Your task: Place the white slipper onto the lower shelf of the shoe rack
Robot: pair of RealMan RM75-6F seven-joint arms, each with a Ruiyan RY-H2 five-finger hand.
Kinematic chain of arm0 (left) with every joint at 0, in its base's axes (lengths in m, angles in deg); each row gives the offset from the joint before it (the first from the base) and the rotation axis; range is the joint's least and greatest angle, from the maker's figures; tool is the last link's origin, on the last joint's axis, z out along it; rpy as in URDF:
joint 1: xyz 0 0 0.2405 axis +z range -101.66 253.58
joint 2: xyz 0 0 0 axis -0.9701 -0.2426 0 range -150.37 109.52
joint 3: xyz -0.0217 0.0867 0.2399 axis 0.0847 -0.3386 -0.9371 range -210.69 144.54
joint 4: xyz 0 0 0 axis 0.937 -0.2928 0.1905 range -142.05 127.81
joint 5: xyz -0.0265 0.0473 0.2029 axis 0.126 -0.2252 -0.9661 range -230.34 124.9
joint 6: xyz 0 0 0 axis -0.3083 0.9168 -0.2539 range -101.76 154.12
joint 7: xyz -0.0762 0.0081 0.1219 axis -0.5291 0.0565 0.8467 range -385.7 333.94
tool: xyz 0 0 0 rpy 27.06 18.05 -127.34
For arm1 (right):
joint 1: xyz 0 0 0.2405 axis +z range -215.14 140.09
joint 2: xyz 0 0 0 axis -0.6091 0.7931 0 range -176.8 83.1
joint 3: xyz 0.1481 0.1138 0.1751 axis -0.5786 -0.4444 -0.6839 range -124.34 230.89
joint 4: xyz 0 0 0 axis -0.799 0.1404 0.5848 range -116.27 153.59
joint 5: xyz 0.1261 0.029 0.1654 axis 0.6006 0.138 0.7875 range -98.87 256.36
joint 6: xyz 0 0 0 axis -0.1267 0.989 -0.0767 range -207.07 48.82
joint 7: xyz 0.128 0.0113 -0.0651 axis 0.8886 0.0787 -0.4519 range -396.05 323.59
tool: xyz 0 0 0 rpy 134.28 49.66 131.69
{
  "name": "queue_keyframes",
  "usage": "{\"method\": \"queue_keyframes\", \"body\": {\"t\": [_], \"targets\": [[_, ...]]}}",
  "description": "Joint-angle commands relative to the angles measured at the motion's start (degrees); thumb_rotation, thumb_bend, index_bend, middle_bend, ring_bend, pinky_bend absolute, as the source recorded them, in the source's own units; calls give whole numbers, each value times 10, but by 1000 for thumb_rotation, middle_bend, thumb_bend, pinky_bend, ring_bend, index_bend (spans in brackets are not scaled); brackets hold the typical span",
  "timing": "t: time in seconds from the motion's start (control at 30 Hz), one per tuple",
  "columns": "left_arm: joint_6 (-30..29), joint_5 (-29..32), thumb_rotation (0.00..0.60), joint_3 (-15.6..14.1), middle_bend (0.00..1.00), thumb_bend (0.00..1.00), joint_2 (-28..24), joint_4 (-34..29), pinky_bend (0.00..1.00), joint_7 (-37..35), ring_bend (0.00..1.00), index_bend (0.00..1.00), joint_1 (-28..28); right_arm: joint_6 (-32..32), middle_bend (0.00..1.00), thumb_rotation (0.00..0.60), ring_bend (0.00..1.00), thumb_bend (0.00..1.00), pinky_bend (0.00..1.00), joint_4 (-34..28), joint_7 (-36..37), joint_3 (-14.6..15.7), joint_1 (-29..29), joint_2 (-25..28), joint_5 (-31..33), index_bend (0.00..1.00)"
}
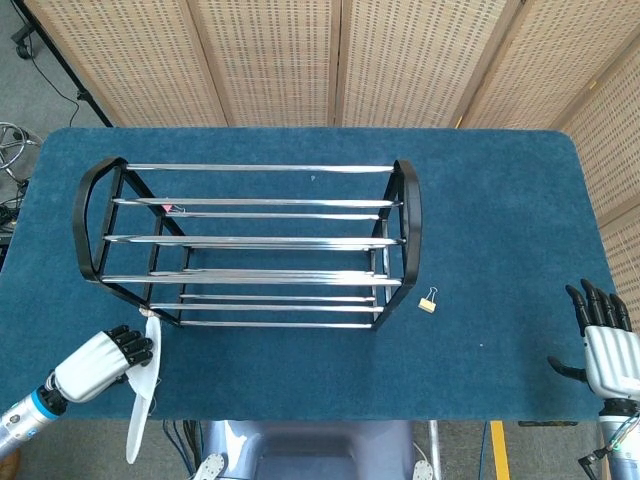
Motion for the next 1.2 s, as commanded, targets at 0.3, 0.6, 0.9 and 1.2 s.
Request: {"method": "queue_keyframes", "body": {"t": [0.3,0.6,0.9,1.2], "targets": [[27,-70,600,-16,499,476,-23,-133,531,126,462,657,-49,1,0,600,0,0,0,1,5,-2,-1,3,3,0],[42,-91,600,-9,504,475,-38,-191,531,183,468,667,-65,1,0,600,0,0,0,0,9,-2,-2,6,4,0],[79,-108,600,28,507,481,-40,-239,531,250,472,670,-108,-1,0,600,0,0,0,-1,5,-1,-1,5,5,0],[174,-93,600,52,508,486,-24,-270,531,302,473,672,-148,-2,0,600,0,0,0,1,11,-3,-1,8,9,0]]}}
